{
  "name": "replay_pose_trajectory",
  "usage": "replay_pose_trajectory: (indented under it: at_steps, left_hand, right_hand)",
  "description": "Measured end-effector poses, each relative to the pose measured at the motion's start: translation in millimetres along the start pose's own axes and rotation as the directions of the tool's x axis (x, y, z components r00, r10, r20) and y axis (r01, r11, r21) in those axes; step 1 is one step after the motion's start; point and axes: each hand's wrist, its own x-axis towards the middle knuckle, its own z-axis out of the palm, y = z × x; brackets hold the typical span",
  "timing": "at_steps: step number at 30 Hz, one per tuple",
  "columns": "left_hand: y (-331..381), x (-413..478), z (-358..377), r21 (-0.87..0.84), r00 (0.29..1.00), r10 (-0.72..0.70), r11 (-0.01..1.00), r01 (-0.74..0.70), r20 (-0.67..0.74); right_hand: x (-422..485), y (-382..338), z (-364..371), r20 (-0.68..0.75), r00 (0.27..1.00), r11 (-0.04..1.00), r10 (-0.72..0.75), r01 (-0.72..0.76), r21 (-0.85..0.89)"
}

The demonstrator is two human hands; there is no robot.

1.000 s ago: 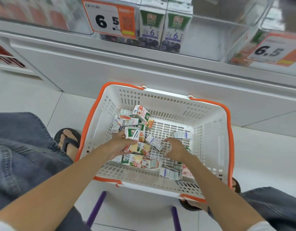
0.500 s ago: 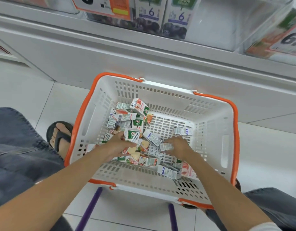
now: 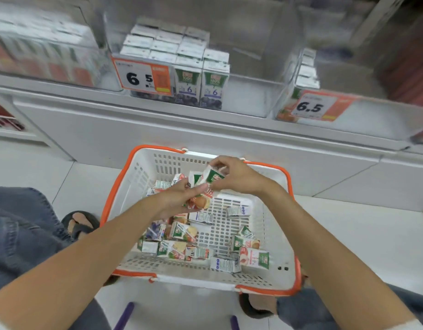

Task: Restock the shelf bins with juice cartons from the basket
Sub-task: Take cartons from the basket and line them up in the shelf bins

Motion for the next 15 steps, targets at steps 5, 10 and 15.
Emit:
replay_pose_trajectory:
  at_steps: [5,10,15]
  left_hand:
    - [52.1,-22.2,48.0,0.140,0.981,0.167,0.974,-0.179,0.098]
    - [117.0,-34.3,102.7,0.328,0.908,0.411,0.849,-0.415,0.085]
    - [184.6,-40.5,156.8,0.598,0.744,0.605,0.494,-0.631,0.285]
  right_hand:
    - [-36.3,-41.7,-40.1,-0.080,0.994,0.997,-0.069,0.067,-0.027]
    - [-81.3,-66.0,-96.2,-0.075,0.997,0.981,-0.014,0.028,0.192]
    - [-117.4,-77.3,-162.5,-0.358,0.925,0.971,-0.132,0.193,0.140]
